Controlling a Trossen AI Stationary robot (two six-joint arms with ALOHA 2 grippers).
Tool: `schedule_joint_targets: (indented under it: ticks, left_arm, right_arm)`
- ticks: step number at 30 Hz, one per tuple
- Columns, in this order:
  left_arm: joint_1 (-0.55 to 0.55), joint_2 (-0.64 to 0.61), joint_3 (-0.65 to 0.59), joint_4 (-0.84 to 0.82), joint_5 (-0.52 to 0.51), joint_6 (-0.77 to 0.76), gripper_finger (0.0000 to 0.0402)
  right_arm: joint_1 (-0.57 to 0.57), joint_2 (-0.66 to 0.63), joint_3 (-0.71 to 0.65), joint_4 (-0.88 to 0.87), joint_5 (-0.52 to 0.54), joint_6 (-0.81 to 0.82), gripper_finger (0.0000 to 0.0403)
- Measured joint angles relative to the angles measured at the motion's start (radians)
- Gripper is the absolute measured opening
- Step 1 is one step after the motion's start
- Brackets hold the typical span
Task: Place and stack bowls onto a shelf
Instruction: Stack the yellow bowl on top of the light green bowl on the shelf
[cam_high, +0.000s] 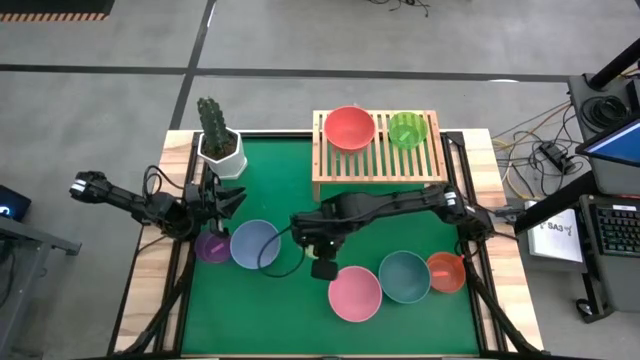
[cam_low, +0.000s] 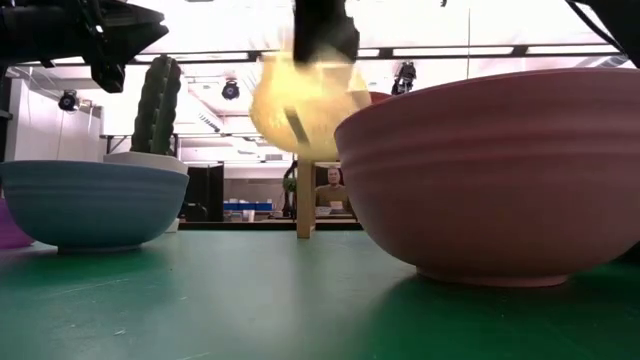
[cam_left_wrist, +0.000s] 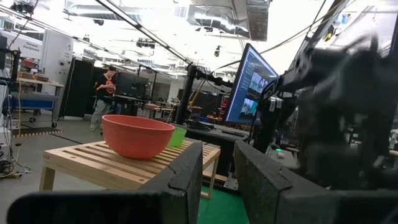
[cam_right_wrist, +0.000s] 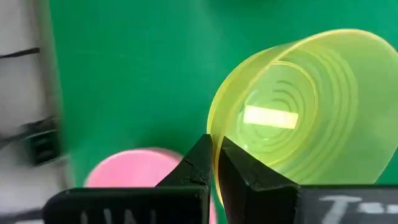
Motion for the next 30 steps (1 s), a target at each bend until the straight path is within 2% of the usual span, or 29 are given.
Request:
schedule_joint_targets:
  ticks: [2, 7, 11, 14, 16, 24, 30]
  left_arm:
    - [0.0, 0.0, 0.0, 0.002, 0.0, 0.0, 0.0077]
    - [0.0, 0.0, 0.0, 0.002, 0.0, 0.0, 0.0077]
    - [0.0, 0.0, 0.0, 0.003, -0.008, -0.005, 0.0077]
    - [0.0, 0.002, 0.0, 0.005, -0.024, -0.007, 0.0077]
    - [0.0, 0.003, 0.0, 0.006, -0.025, -0.007, 0.0077]
    - [0.0, 0.003, 0.0, 0.006, -0.025, -0.008, 0.0077]
    - [0.0, 0.004, 0.0, 0.007, -0.026, -0.008, 0.0077]
  right_arm:
    - [0.004, -0.004, 0.053, -0.027, -0.011, -0.025, 0.0009]
    - [0.005, -0.127, 0.01, -0.054, -0.007, -0.039, 0.0009]
    - [0.005, -0.214, 0.006, -0.156, 0.177, -0.037, 0.0009]
    - [0.0, -0.273, 0.002, -0.269, 0.364, 0.023, 0.0009]
    - [-0.014, -0.328, -0.032, -0.252, 0.453, 0.053, 0.0008]
    - [-0.199, -0.511, -0.184, -0.261, 0.481, 0.038, 0.0008]
    - [-0.41, -0.61, -0.307, -0.264, 0.48, -0.102, 0.0008]
